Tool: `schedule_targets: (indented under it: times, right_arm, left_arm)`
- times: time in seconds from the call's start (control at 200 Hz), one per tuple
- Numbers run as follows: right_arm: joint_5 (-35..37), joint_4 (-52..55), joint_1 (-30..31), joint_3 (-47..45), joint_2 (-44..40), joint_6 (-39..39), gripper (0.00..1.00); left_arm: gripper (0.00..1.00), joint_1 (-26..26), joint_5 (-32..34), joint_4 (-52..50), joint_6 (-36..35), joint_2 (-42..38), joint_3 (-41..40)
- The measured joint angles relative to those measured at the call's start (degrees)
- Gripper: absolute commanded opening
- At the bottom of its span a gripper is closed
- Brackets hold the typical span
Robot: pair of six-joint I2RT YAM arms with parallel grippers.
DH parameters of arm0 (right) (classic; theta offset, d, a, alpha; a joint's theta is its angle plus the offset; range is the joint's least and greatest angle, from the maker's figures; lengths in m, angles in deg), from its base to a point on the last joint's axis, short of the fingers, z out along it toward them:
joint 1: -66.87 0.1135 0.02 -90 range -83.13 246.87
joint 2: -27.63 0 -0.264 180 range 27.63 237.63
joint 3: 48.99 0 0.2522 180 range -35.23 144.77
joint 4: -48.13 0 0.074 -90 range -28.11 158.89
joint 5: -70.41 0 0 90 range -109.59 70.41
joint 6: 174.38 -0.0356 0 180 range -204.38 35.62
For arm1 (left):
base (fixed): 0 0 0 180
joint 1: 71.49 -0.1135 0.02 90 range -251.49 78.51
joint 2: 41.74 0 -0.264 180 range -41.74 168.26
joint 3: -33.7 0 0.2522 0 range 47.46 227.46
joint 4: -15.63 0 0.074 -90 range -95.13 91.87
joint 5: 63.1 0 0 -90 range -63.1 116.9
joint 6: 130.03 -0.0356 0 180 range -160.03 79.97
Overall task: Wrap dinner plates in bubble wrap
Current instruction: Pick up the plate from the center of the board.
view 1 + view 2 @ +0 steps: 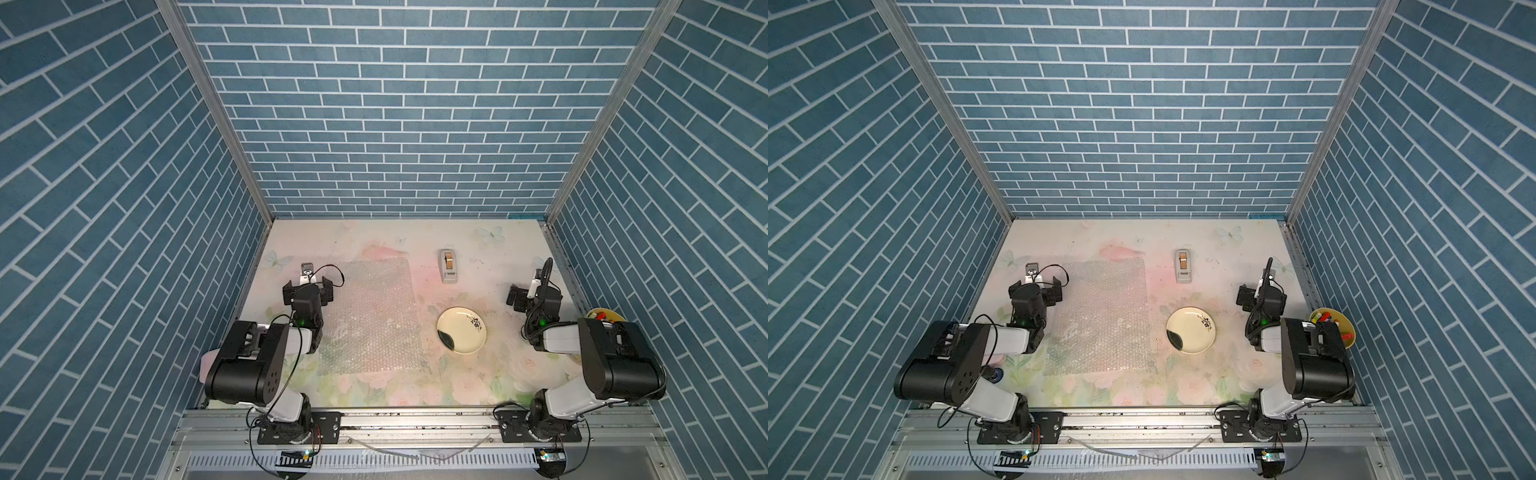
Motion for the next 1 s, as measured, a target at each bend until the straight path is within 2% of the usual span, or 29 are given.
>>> schedule_targets:
  times: [0.31, 0.66, 1.0]
  right_arm:
    - [-0.85, -0.17, -0.09, 0.26, 0.0, 0.07, 0.99]
    - [-1.2, -0.17, -0.11, 0.26, 0.0, 0.07, 0.99]
    - [-0.31, 0.96, 0.52, 0.42, -0.5, 0.11, 0.99]
  left_arm:
    - [0.99, -0.02, -0.07, -0.02, 0.0, 0.0, 0.0]
    - [1.0, -2.1, -4.35, -0.9, 0.66, 0.0, 0.0]
    - [1.0, -1.49, -3.78, -2.21, 0.68, -0.33, 0.22]
